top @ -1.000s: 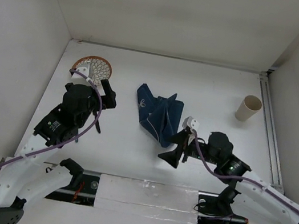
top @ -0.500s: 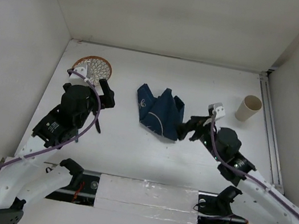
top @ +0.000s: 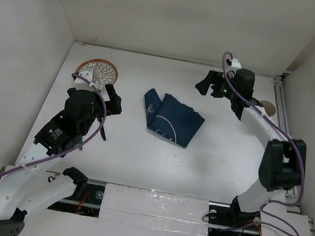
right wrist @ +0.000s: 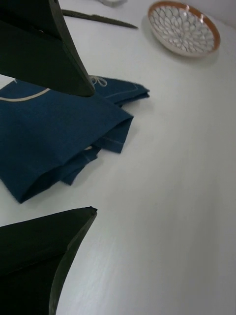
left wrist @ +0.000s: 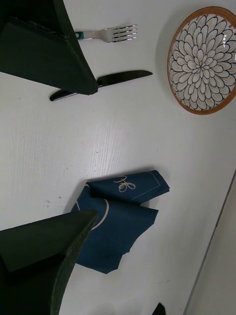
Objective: Set the dinner table for one person
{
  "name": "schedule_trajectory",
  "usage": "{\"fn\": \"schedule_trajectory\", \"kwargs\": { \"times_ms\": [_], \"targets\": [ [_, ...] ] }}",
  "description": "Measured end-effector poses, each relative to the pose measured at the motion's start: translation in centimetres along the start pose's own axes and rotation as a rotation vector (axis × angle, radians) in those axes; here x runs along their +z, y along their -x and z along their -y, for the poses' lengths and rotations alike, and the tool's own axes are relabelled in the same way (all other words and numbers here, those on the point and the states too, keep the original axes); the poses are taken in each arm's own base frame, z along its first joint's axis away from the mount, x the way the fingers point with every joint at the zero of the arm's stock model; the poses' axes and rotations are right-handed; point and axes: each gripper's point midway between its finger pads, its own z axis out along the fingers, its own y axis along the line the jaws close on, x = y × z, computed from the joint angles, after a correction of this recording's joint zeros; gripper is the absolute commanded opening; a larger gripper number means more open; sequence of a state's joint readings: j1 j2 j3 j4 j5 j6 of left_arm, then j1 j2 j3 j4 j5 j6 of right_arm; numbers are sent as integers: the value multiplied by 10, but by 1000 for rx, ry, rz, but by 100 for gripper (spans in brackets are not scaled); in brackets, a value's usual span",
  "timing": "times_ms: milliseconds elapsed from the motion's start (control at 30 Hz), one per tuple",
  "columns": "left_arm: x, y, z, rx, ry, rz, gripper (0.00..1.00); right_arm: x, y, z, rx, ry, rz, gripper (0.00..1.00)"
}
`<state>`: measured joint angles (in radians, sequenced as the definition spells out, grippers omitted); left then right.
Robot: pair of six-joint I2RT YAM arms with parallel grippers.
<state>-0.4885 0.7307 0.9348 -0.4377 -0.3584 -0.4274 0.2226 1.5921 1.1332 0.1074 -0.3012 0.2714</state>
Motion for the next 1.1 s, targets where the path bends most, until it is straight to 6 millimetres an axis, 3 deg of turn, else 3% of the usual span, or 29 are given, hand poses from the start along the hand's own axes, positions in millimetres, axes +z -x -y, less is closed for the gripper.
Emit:
{"fn": "schedule_trajectory", "kwargs": {
  "times_ms": [133,267,500,733,833,867,967,1100],
  "targets": [
    [1,-3,1,2,-7,-10,100,54,-4,-22,-106,237,-145,100],
    [2,-6,1,6,-4,-18,100,92,-32,-47,-238,425,-289,100],
    [3,-7,1,7,-8,-24,100,109,-105,-80,-302,604,-499,100],
    [3,-8,2,9,-12,-28,100,116,-147,-67,-279,617,-598,100],
    [3,-9,3,9,-17,-32,100,114,-155,-66,-267,622,-609,82],
    [4,-9,4,9,-18,-34,100,114,-156,-66,-267,626,-607,62],
    [4,-10,4,10,-23,-37,100,113,-157,-68,-259,646,-604,22],
    [4,-10,5,10,-26,-39,100,111,-155,-71,-251,648,-594,0]
  ]
}}
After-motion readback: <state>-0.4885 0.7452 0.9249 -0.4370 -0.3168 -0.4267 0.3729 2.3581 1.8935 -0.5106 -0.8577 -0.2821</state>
